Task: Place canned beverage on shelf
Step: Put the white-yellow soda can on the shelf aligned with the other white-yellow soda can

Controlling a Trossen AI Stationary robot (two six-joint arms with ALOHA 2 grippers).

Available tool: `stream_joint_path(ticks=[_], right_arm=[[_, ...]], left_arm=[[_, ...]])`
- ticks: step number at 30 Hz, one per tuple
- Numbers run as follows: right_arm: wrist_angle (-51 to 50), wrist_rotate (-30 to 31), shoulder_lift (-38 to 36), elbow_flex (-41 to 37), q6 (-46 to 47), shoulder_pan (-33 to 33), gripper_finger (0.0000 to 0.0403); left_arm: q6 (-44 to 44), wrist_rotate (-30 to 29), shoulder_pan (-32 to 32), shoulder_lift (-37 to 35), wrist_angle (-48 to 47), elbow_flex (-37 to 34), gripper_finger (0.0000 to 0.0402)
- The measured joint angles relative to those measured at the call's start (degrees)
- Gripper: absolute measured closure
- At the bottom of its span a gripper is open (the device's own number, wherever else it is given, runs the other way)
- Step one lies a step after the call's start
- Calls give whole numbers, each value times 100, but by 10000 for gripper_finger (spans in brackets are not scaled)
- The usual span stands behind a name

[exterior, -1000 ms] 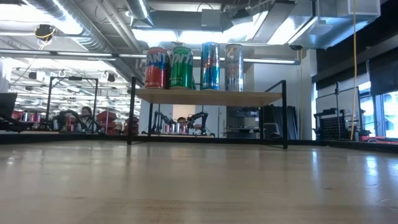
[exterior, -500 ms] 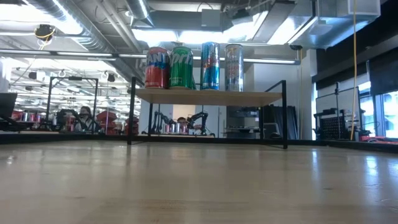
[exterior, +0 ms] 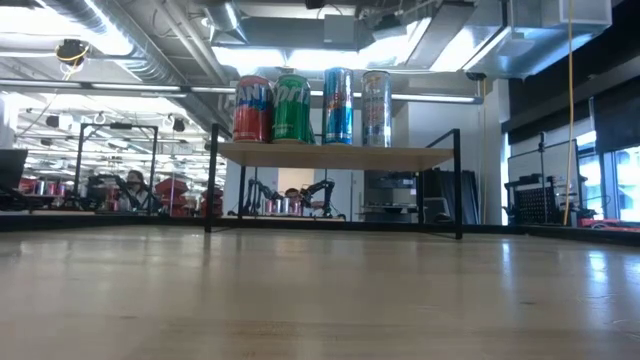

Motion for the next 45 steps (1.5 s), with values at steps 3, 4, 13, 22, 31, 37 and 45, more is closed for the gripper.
stream_joint_path(ticks=[3,4,13,22,31,37,45], right_arm=[[-125,-18,23,0,8,-90,72],[-131,-48,35,0,9,-107,73],[-234,-312,28,0,-39,-173,187],[-787,-511,-189,-2,-190,-309,187],[-2640,-642,-1397,-15,-968,-789,187],[-3609,-614,-2681,-288,-1702,-1553,187],[-3191,-1522,-4290,-1645,-2303,-3412,187]], left_arm=[[169,276,130,179,9,0,176],[232,360,172,239,1,0,176],[371,423,344,333,33,-9,147],[485,143,356,243,124,-9,119],[514,-1050,359,-664,-76,-2,96],[259,-1792,359,-1152,-444,0,95],[-30,-2807,439,-1256,-568,0,95]])
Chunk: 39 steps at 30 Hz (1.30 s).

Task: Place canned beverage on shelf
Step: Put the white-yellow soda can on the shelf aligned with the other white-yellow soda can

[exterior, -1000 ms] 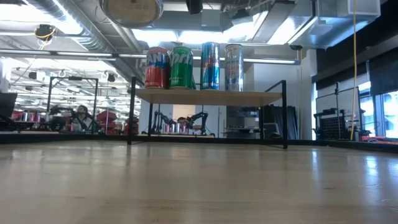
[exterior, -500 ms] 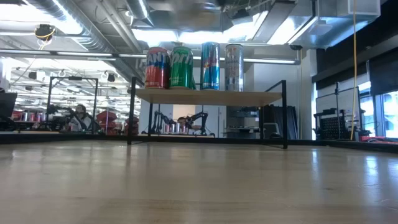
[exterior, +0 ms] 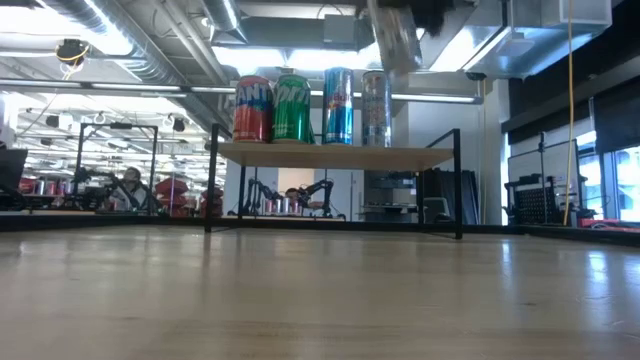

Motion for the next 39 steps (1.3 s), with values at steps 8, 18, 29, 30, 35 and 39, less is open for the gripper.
stream_joint_path(ticks=[8,18,29,30,35,39], right_arm=[[2203,-1619,-156,-1542,61,-1535,187],[3433,-2205,562,-2006,-13,-2057,187],[3819,-1983,1101,-2012,-27,-2057,187],[3847,-1939,1126,-2012,-27,-2057,187],[3922,-1925,1244,-1999,-25,-2057,178],[3905,-1801,1259,-1995,-38,-2055,174]], left_arm=[[-806,-135,198,9,133,0,95],[-1526,-127,209,9,166,-4,95],[-1561,-119,209,11,161,-4,95],[-1561,-119,209,11,161,-4,95],[-1561,-119,209,11,159,-7,95],[-1561,-117,206,11,159,-7,95]])
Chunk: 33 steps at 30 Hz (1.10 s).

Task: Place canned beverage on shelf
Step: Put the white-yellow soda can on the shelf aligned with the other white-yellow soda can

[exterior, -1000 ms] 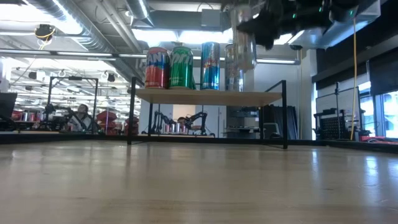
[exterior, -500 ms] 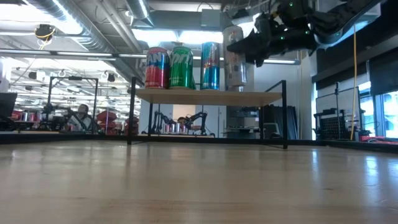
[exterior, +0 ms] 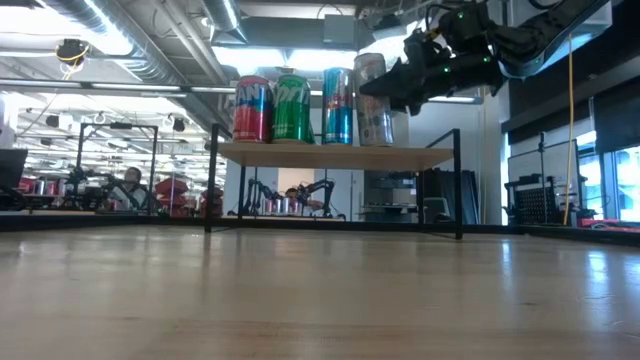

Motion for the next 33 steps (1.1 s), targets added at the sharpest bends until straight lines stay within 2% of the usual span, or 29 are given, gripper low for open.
stream_joint_path(ticks=[5,17,26,33], right_arm=[[0,176,2,0,-61,0,157],[-76,219,5,-7,-65,2,64],[-318,812,-306,76,-95,2,56],[-334,827,-544,79,-115,9,56]], left_arm=[[0,2,0,0,0,-2,95],[-2,46,0,0,0,-2,95],[-2,46,0,0,0,-2,95],[-2,48,0,0,0,-2,95]])
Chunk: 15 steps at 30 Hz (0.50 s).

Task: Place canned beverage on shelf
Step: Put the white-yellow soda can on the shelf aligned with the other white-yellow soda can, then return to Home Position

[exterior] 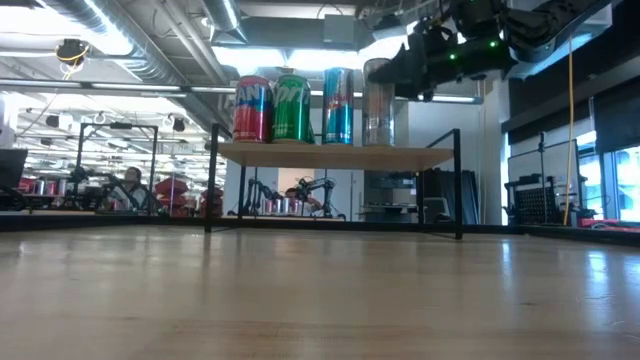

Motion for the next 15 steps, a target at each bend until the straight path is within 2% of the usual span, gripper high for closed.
stream_joint_path(ticks=[15], right_arm=[[1,-7,-707,11,30,5,56]], left_arm=[[2,-4,0,0,0,0,95]])
